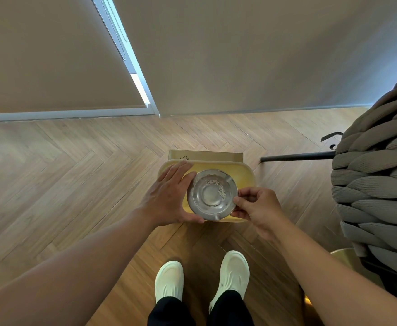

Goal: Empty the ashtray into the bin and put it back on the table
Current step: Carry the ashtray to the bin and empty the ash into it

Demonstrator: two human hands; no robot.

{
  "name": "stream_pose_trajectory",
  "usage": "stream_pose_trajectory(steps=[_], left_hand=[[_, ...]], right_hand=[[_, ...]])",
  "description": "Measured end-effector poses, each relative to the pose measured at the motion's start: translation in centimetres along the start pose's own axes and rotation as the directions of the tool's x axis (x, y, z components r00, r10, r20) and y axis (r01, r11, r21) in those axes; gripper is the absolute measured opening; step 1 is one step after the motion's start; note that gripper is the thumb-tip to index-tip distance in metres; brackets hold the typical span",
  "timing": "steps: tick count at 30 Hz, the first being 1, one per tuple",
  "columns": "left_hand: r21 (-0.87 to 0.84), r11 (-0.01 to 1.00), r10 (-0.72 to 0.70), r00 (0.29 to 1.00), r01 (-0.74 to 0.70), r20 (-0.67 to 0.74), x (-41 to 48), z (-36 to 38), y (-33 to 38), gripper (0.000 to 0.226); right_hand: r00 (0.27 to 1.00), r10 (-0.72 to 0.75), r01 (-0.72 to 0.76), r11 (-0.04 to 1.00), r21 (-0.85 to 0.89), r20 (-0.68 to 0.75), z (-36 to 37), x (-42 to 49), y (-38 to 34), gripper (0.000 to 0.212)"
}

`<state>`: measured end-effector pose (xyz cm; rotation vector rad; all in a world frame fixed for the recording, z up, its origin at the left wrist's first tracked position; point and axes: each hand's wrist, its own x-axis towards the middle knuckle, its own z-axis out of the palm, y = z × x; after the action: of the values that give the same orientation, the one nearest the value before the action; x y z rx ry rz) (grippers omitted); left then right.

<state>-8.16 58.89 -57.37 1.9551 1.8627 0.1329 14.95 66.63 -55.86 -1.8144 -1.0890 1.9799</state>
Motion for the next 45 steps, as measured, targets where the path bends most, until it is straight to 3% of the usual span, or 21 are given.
stream_pose_trajectory(steps=[3,6,11,14,17,28,35,45], left_hand=[[0.012,1.0,0.017,1.0,-0.017,-0.012,-0.1,-0.1,0.1,0.116],[0.007,0.999,0.038,0.998,-0.038,-0.04,-0.3,-0.2,0.3,0.114],[-0.055,0.998,0.039,0.997,-0.043,-0.072,-0.7,-0.8,0.1,0.11],[-0.049,0.998,0.037,0.997,-0.04,-0.063,-0.9,-1.0,0.1,0.111],[-0.048,0.998,0.032,0.998,-0.035,-0.059,-1.0,-1.0,0.3,0.112],[-0.03,0.999,0.042,0.996,-0.044,-0.082,-1.6,-2.0,0.5,0.11],[-0.01,0.999,0.035,0.998,-0.036,-0.051,-3.3,-5.5,2.2,0.112],[-0.004,1.0,0.024,0.998,-0.024,-0.05,-7.5,-16.1,7.0,0.106]], right_hand=[[0.999,-0.045,0.046,0.999,-0.025,0.029,-0.1,-0.1,0.0,0.036],[0.986,-0.145,0.162,0.954,-0.253,0.083,-0.2,0.2,0.1,0.054],[0.916,-0.274,0.4,0.687,-0.607,0.294,-0.6,0.0,-0.4,0.073],[0.88,-0.284,0.475,0.552,-0.686,0.381,-0.4,-0.3,-0.5,0.102],[0.877,-0.289,0.481,0.485,-0.73,0.385,0.0,-0.1,-0.4,0.118],[0.874,-0.307,0.466,0.304,-0.831,0.377,0.6,-0.6,-0.9,0.129],[0.877,-0.312,0.453,0.282,-0.846,0.365,0.5,-4.5,-3.2,0.125],[0.872,-0.361,0.439,0.275,-0.855,0.331,0.6,-15.4,-9.8,0.122]])
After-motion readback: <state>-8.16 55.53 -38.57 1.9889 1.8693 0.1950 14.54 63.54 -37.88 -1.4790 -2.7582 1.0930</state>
